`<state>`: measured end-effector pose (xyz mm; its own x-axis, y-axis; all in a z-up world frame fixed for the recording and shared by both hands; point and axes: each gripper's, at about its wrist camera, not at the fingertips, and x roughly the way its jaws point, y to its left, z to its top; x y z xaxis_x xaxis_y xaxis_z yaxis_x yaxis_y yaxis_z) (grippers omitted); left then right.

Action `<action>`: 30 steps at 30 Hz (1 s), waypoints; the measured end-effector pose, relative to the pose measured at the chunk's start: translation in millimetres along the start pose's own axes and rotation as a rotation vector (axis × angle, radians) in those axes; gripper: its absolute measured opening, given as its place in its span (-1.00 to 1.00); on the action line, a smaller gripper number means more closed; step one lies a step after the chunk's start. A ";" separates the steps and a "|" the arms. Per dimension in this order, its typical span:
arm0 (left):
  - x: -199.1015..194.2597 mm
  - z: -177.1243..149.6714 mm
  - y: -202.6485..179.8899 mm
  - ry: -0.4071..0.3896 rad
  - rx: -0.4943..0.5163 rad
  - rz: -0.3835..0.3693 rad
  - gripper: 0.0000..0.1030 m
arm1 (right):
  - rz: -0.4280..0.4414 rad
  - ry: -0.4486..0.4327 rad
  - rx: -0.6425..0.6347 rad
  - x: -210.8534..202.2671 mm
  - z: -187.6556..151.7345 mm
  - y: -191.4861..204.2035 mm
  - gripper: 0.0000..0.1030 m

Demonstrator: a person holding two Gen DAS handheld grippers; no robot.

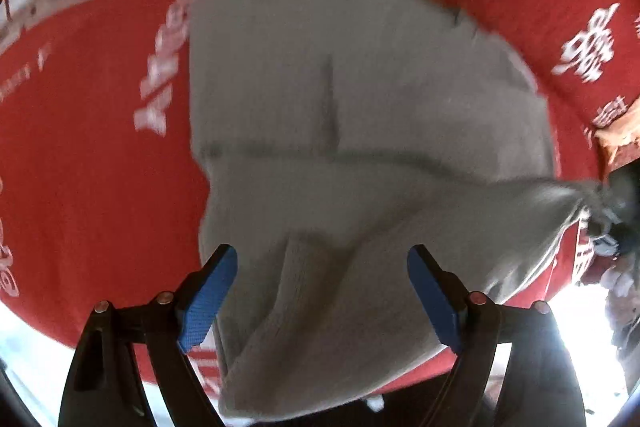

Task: Fold small clothes
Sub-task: 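Lift the held hem with both grippers and fold it toward the collar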

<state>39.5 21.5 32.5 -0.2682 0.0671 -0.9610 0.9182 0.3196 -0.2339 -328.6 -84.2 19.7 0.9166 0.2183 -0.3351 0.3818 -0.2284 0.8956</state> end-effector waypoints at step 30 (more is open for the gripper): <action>-90.1 80.4 51.4 -0.267 0.040 -0.289 -0.86 | -0.004 -0.230 -0.059 -32.0 31.4 63.7 -0.76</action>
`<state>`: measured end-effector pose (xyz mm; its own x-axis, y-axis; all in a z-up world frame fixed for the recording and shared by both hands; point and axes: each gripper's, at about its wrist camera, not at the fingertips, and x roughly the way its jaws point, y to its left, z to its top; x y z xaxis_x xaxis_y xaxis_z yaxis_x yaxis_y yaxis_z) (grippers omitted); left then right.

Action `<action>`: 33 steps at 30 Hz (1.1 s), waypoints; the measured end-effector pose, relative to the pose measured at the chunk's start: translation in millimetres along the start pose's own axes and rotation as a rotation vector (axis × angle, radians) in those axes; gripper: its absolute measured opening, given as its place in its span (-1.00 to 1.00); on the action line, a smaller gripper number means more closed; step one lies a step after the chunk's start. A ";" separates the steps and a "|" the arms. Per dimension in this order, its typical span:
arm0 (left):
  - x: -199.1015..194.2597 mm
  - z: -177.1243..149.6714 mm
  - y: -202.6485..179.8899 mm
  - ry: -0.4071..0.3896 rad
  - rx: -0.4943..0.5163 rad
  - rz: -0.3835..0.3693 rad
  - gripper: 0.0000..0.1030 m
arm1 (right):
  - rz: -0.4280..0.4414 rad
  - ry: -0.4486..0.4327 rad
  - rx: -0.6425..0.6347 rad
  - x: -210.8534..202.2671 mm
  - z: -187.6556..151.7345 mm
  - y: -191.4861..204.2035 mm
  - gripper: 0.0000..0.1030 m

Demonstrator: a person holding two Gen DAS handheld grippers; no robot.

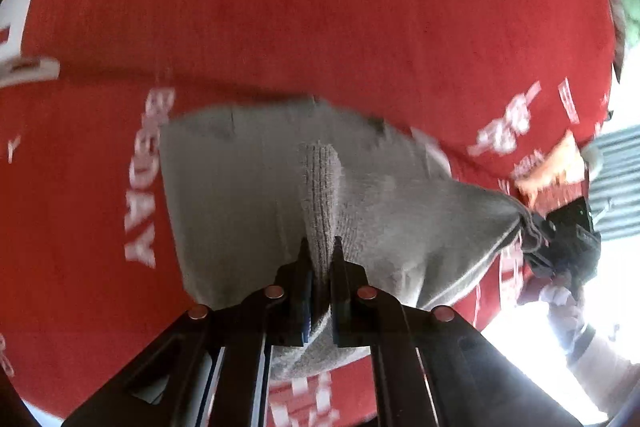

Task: Fold small clothes
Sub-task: 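Lift the held hem with both grippers and fold it toward the collar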

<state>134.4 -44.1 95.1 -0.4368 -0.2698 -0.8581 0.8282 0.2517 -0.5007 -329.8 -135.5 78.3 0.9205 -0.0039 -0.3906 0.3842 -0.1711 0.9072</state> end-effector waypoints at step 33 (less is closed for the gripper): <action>84.6 46.8 37.8 -0.006 -0.094 0.375 0.28 | -0.721 0.036 -0.209 70.7 81.1 -54.4 -0.25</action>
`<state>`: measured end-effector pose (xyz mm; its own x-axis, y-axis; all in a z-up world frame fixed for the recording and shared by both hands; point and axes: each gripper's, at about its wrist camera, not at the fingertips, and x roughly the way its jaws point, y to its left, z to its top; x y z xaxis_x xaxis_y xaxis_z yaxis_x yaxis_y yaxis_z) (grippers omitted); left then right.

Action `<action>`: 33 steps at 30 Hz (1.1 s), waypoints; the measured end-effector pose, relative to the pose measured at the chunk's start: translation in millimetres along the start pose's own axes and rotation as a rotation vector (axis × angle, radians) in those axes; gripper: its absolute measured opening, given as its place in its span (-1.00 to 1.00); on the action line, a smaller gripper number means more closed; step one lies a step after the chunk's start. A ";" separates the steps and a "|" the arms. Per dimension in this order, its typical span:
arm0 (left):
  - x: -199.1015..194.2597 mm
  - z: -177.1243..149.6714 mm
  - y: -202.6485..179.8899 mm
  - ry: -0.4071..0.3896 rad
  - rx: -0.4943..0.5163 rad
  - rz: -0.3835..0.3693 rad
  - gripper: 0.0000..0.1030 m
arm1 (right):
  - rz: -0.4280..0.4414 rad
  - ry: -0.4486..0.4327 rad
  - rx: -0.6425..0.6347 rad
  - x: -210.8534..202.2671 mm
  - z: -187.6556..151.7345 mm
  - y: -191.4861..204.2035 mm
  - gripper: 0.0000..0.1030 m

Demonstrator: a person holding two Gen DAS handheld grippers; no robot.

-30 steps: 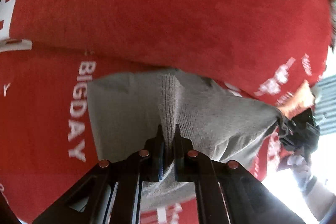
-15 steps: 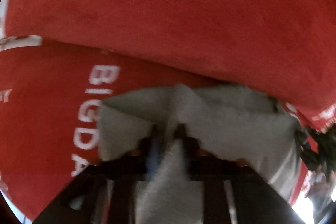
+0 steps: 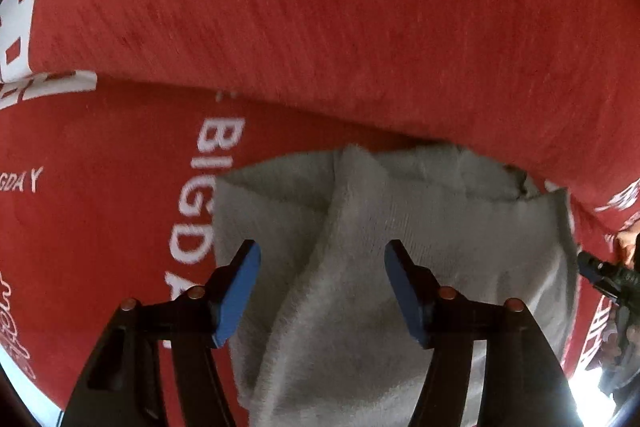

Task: Fold small clothes
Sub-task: 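Lift the held hem with both grippers and fold it toward the collar, then open both grippers to release the folded hem onto the sweater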

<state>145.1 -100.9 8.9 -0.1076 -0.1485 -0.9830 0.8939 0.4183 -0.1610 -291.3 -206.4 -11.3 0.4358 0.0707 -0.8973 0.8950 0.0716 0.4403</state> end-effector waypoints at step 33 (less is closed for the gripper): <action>-24.0 -119.3 38.3 0.187 -0.015 -0.018 0.28 | 0.065 0.090 0.225 -21.5 -123.3 -42.8 -0.02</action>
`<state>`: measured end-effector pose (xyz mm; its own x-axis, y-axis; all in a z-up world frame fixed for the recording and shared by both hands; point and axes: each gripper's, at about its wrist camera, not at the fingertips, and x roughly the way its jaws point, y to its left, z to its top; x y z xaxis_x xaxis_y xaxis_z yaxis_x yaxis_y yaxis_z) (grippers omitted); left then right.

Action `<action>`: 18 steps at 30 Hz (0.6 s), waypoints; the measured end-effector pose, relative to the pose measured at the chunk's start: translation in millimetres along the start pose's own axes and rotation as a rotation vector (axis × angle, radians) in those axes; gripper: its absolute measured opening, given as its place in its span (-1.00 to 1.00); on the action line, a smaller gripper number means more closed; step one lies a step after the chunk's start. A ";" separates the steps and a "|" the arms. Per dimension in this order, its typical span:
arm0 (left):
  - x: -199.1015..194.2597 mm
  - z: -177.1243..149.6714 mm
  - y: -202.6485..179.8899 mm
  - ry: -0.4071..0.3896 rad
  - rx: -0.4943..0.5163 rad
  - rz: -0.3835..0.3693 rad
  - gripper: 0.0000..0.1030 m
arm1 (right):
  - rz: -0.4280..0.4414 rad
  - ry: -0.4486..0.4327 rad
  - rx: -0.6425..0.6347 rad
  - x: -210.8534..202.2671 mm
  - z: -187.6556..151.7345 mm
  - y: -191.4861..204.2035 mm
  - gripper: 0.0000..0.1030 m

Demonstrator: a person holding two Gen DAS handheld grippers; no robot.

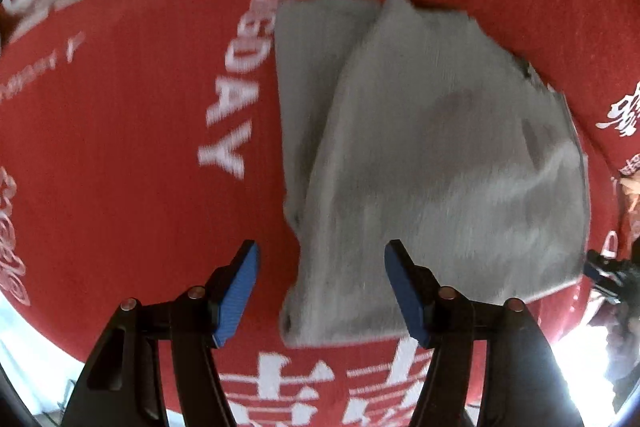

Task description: Fold small clothes

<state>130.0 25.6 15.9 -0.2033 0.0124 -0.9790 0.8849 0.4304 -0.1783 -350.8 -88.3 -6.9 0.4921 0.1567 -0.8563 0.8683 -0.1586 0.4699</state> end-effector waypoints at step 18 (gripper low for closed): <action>13.0 -33.7 15.2 -0.005 0.074 -0.004 -0.81 | -0.194 0.055 -0.096 19.4 -15.4 -4.3 -0.89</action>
<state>126.7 62.7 3.8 -0.2046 0.0066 -0.9788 0.9128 0.3624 -0.1884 -344.0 -69.6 -22.3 0.3160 0.2284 -0.9208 0.9475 -0.0270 0.3185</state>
